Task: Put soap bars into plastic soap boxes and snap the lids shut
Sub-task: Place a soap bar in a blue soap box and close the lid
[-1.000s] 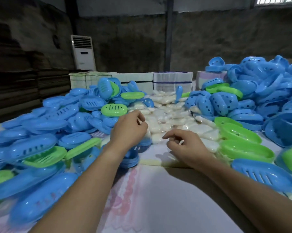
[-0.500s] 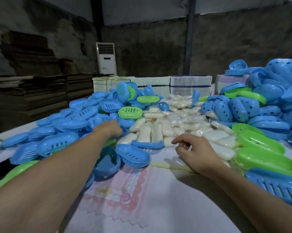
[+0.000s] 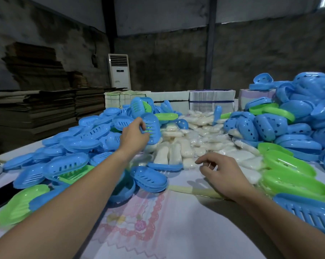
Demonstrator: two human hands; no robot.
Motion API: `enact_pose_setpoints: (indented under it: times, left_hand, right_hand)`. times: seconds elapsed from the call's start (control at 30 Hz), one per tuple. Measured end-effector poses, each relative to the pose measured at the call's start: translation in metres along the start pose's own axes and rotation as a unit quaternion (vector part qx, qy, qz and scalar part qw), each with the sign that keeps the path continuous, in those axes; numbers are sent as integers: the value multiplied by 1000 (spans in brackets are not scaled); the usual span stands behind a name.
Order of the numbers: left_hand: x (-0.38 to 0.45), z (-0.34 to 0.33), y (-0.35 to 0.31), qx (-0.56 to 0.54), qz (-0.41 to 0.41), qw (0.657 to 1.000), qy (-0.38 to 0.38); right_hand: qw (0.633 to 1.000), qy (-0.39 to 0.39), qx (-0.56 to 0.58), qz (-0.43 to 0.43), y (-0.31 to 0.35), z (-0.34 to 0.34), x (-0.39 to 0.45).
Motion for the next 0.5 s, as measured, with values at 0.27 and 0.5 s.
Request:
enact_pose_setpoints:
  times: [0.27, 0.5]
  left_hand:
    - [-49, -72, -60, -523, 126, 826, 170]
    - [-67, -68, -65, -747, 191, 583, 254]
  right_hand:
    - [992, -91, -66, -63, -15, 20, 4]
    - [947, -15, -259, -188, -32, 44, 3]
Point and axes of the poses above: each hand's wrist, its own x-axis towards the middle knuckle, its own z-axis out of the back of the hand, y = z × x, the point moved 2 cm from there along x, towards the middle knuckle, and after that the axes turned 11 degrees about y, right-handed, at the moved point
